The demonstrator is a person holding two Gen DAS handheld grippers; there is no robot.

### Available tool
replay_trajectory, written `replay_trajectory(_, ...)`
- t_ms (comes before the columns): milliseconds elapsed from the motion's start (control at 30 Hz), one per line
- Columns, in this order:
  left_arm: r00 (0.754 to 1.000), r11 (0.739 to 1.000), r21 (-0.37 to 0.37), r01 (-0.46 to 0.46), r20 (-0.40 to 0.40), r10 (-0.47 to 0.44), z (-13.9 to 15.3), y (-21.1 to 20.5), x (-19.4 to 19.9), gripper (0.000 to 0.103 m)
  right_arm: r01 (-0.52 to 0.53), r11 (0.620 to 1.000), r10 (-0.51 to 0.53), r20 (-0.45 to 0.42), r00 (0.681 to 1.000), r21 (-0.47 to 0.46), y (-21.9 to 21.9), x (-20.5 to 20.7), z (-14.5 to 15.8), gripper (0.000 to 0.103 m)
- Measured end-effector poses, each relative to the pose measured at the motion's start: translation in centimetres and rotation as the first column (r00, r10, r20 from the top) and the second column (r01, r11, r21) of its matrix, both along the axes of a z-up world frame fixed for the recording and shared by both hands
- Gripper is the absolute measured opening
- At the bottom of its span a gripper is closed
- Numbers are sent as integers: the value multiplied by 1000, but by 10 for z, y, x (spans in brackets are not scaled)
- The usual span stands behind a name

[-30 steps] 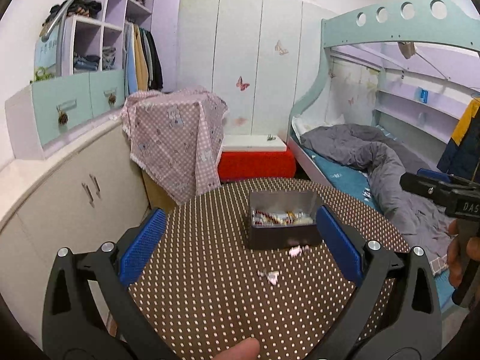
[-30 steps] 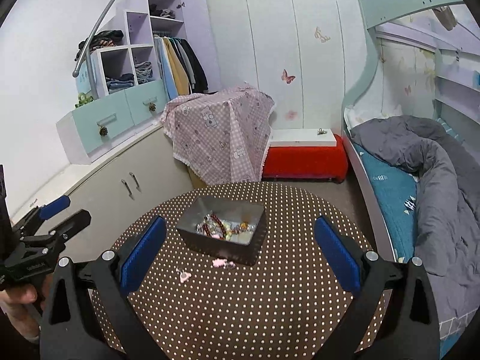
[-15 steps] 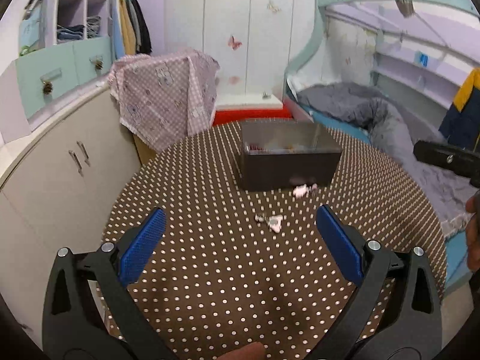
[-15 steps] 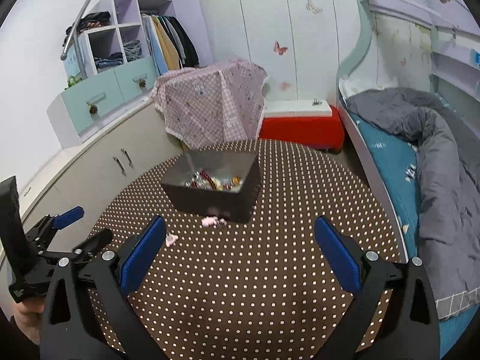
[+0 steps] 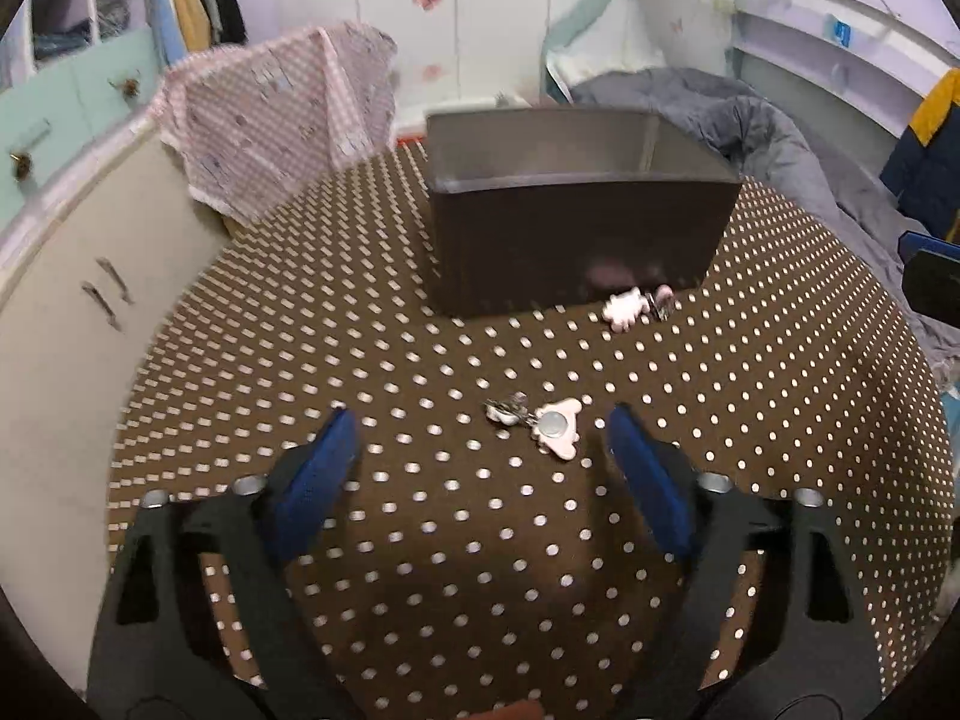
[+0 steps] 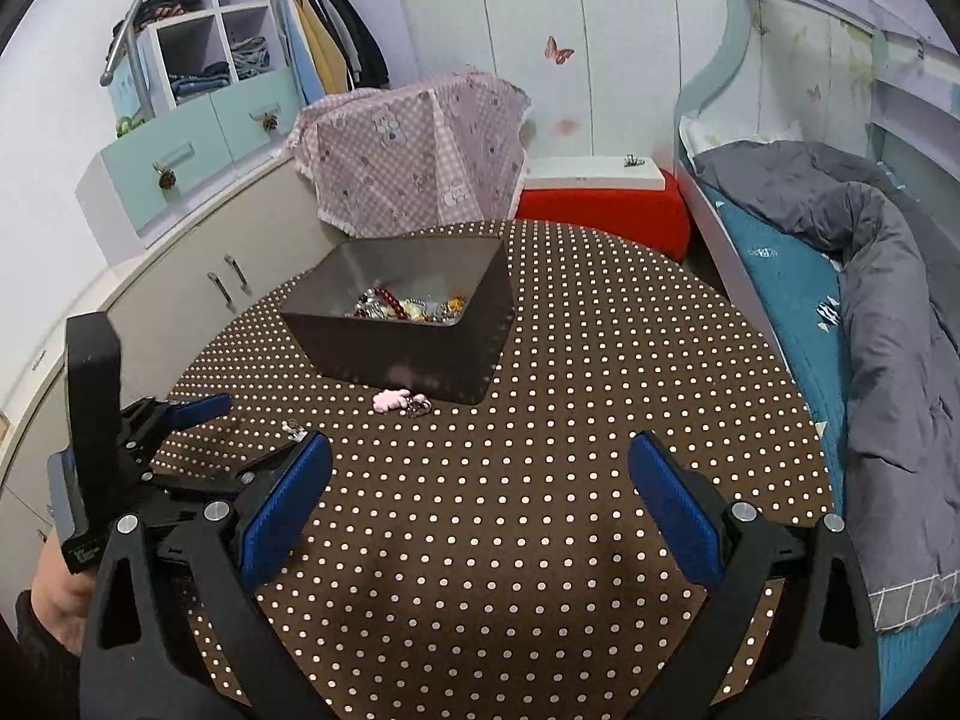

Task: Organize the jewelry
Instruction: 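Grasp the silver key charm with left while right grasps the pink charm, then carry the key charm into the box with left while right lowers the pink charm in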

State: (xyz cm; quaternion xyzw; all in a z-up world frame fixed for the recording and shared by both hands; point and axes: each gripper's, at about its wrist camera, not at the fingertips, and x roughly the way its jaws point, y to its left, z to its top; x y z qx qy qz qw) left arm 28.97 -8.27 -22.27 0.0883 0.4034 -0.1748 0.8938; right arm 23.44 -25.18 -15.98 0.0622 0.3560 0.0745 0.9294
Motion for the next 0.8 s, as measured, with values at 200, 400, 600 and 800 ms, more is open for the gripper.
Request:
replay_trajectory(200, 997, 996, -71, 58, -39, -60, -2, 4, 1, 23, 8, 1000, -8, -39, 999, 7, 4, 16, -11, 95)
replay_trajectory(400, 998, 987, -153, 48, -42, -55, 2, 27, 2, 21, 2, 1000, -3, -116, 993, -15, 24, 44, -31, 95)
replay_trajectory(600, 999, 979, -206, -7, -33, 1, 1, 48, 4, 21, 7, 1000, -11, -162, 987, -24, 53, 73, -50, 94)
replay_trajectory(800, 998, 970, -239, -55, -33, 48, 3, 59, 8, 21, 61, 990, -79, -144, 986, -126, 79, 86, -60, 78)
